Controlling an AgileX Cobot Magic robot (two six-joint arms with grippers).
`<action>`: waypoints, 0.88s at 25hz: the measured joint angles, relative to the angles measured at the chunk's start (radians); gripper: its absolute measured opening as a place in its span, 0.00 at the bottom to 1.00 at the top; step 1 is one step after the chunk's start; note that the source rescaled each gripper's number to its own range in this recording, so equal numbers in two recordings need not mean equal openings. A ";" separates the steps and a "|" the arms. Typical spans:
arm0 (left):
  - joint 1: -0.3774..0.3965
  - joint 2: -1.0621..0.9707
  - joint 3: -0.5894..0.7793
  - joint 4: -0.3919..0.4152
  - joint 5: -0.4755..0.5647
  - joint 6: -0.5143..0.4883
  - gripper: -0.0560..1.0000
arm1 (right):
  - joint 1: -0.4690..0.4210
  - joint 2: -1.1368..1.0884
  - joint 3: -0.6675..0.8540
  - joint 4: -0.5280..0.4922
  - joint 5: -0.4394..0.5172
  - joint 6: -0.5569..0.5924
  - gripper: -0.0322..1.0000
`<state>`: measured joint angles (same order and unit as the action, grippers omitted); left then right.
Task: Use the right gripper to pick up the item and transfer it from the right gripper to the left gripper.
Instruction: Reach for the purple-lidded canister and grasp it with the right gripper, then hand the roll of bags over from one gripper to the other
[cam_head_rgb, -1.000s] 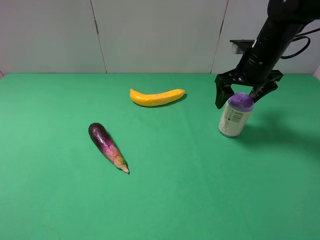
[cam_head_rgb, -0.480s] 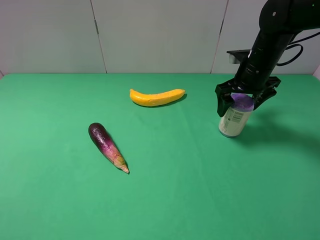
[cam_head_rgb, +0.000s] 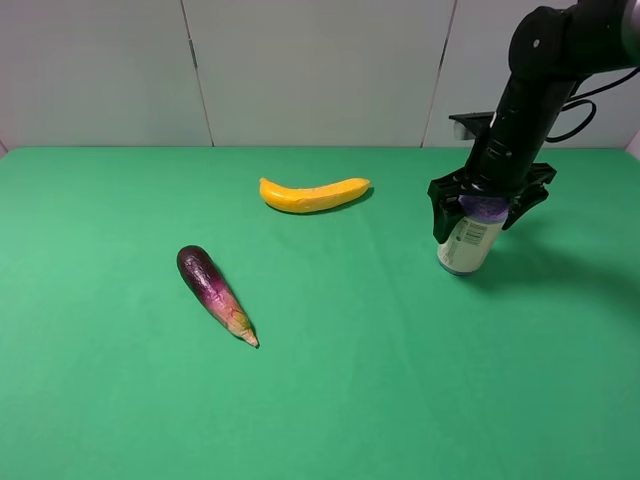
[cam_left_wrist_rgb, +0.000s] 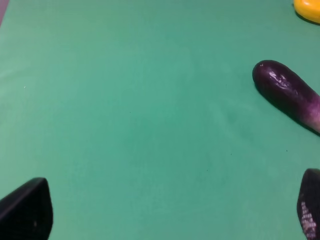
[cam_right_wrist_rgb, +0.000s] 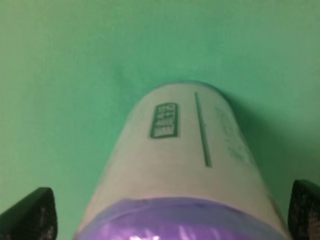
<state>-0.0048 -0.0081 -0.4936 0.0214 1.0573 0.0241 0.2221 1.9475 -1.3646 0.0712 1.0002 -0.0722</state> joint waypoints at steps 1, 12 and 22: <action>0.000 0.000 0.000 0.000 0.000 0.000 0.94 | 0.000 0.000 0.000 0.000 -0.001 0.000 0.78; 0.000 0.000 0.000 0.000 0.000 0.000 0.94 | 0.000 0.000 0.000 -0.005 -0.001 0.000 0.04; 0.000 0.000 0.000 0.000 0.000 0.000 0.94 | 0.000 0.000 0.000 -0.005 -0.001 0.000 0.04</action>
<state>-0.0048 -0.0081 -0.4936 0.0214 1.0573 0.0241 0.2221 1.9475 -1.3646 0.0667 0.9994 -0.0722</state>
